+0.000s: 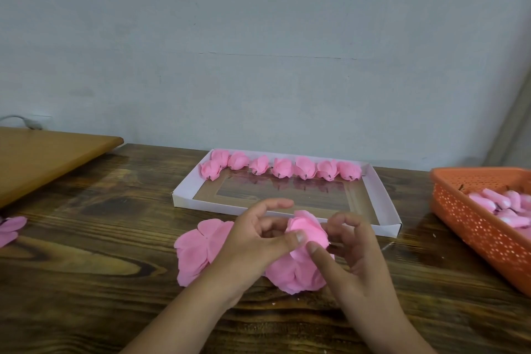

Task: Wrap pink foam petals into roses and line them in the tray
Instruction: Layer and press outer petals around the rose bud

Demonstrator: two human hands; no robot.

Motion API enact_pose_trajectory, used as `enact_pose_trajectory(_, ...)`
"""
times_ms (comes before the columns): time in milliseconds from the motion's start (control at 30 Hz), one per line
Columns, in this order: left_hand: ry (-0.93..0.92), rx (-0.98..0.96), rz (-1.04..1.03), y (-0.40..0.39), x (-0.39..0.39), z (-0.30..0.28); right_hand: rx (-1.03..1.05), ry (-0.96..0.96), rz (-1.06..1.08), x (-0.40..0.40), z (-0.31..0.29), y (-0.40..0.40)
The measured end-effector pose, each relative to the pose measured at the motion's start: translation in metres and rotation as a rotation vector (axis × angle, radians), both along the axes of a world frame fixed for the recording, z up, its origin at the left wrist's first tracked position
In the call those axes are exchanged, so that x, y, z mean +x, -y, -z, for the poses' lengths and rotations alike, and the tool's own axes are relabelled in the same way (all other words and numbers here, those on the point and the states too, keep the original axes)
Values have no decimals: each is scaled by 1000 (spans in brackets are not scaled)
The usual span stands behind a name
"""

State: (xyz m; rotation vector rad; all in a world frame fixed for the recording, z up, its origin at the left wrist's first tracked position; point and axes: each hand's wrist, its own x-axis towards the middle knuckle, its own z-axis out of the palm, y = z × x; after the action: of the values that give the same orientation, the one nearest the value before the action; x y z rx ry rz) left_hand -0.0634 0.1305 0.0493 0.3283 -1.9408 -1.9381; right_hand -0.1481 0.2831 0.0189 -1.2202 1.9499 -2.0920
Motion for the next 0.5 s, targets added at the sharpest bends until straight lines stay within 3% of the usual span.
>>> enact_pose_trajectory(200,-12,26,-13,0,-1,2,54,-132,47,1,0,0)
enact_pose_trajectory(500,-61,4,-21,-1,-3,4,38,-66,69,2,1,3)
